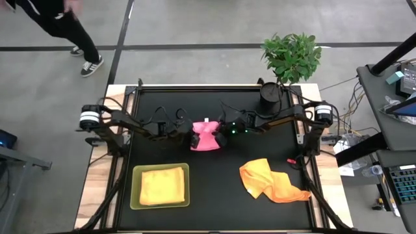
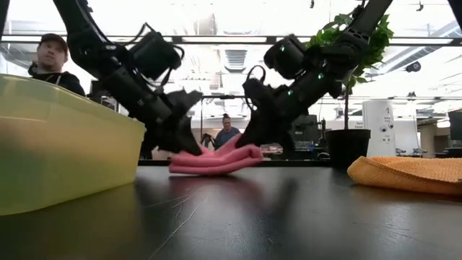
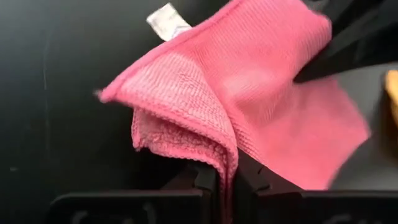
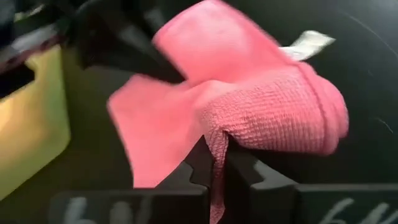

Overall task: Fold microfiber towels
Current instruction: Put the folded pink microfiber towel into the yellow bin

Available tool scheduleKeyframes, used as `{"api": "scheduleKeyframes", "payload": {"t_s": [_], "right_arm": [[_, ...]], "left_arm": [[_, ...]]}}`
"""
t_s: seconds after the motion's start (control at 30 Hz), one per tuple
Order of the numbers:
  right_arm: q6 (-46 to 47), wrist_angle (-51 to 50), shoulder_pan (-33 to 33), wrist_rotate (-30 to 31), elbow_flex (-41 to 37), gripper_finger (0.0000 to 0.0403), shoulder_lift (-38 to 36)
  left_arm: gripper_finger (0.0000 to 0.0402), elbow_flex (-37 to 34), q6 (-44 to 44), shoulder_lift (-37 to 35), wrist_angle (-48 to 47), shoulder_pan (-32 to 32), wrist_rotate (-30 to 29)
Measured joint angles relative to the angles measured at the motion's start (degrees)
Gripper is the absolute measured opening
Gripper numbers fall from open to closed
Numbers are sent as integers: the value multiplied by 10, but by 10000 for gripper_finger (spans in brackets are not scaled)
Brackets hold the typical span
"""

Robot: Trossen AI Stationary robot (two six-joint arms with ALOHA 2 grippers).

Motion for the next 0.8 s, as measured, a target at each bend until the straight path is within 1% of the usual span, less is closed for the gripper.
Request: {"api": "scheduleKeyframes", "payload": {"t_s": [0.17, 0.33, 0.43, 0.47, 0.6, 0.7, 0.8], "right_arm": [[-31, 10, 28, 0, 2, 9, -30], [-47, 21, 59, 0, 9, 9, -50], [-51, 21, 81, 0, 27, 9, -52], [-54, 22, 89, 0, 34, 9, -52], [-73, 22, 127, 0, 66, 9, -46], [-87, 21, 155, 0, 90, 9, -43], [-93, 22, 177, 0, 112, 9, -42]], "left_arm": [[2, 0, 5, -68, -40, -17, 5], [2, 0, -2, -157, -88, -60, 5], [2, 1, -43, -217, -129, -94, 3], [2, 1, -61, -235, -147, -107, -5], [2, 1, -123, -277, -169, -169, -49], [2, 7, -173, -286, -181, -222, -78], [2, 33, -221, -282, -226, -282, -127]]}}
